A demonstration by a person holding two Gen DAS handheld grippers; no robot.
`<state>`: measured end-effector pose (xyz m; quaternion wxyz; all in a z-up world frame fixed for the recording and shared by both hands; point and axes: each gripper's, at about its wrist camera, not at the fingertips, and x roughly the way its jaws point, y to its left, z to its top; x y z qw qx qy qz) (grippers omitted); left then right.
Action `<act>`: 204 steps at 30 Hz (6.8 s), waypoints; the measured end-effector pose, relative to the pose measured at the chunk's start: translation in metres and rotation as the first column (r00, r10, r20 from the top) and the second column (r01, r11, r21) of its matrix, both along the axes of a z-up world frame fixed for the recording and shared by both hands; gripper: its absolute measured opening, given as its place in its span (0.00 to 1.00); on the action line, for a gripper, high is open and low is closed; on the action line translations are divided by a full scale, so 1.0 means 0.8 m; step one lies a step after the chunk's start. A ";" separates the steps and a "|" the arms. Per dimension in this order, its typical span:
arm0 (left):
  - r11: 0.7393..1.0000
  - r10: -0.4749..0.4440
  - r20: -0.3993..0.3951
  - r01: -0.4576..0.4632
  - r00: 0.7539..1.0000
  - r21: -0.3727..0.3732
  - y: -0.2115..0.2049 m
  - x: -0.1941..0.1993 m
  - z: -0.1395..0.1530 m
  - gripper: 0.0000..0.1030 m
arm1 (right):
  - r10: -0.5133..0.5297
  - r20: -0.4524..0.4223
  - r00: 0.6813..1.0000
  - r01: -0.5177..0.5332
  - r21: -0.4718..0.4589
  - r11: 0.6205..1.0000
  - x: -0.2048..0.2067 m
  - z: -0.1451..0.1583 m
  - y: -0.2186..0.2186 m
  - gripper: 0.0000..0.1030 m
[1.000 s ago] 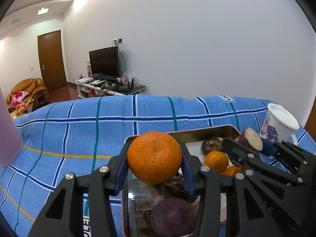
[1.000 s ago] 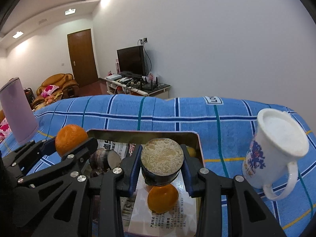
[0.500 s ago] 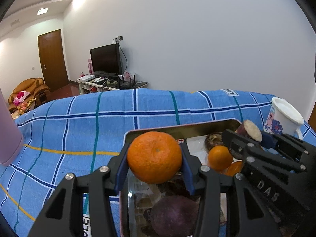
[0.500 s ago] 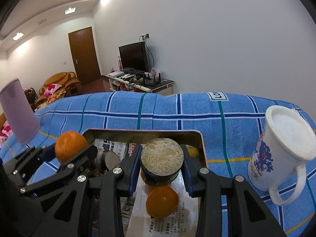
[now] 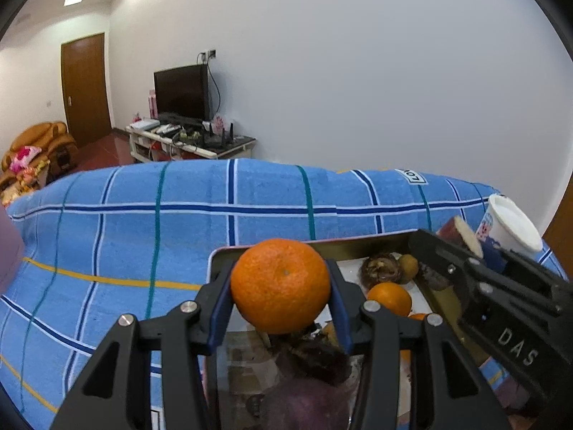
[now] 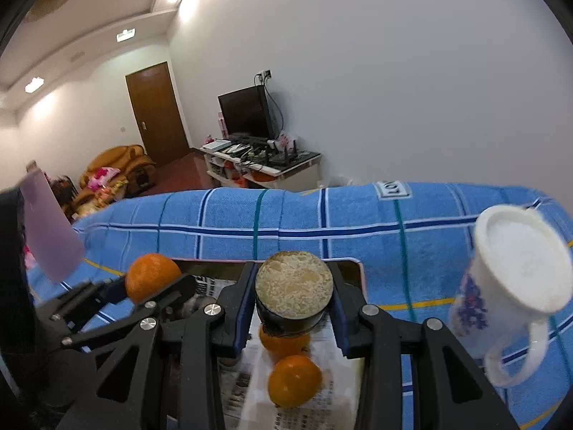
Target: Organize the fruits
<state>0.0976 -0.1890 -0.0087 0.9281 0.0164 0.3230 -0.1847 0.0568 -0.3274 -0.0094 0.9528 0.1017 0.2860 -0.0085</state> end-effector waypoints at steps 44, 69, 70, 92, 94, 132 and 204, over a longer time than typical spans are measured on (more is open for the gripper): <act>0.985 0.043 0.109 -0.060 0.993 0.161 -0.029 -0.028 -0.004 0.97 | 0.071 0.001 0.997 -0.070 0.183 0.981 0.010 -0.024 0.002 0.78; 0.988 0.135 0.288 -0.151 0.948 0.036 0.029 -0.082 0.015 1.00 | -0.206 0.309 0.928 0.246 -0.094 0.965 -0.105 0.012 0.021 0.79; 0.989 0.130 0.284 -0.146 0.950 0.037 0.029 -0.083 0.015 1.00 | -0.204 0.311 0.928 0.247 -0.105 0.963 -0.107 0.012 0.023 0.79; 0.991 0.127 0.326 -0.130 0.937 -0.011 0.067 -0.158 0.018 1.00 | -0.179 0.438 0.881 0.262 -0.137 0.955 -0.215 0.026 0.064 0.80; 0.991 0.127 0.335 -0.130 0.934 -0.014 0.070 -0.164 0.019 1.00 | -0.175 0.454 0.873 0.271 -0.153 0.950 -0.226 0.027 0.070 0.80; 0.991 0.129 0.358 -0.128 0.925 -0.027 0.083 -0.188 0.022 1.00 | -0.202 0.482 0.853 0.303 -0.141 0.942 -0.262 0.035 0.073 0.89; 0.991 0.125 0.363 -0.133 0.923 -0.002 0.083 -0.190 0.023 1.00 | -0.190 0.464 0.865 0.287 -0.147 0.947 -0.258 0.033 0.070 0.89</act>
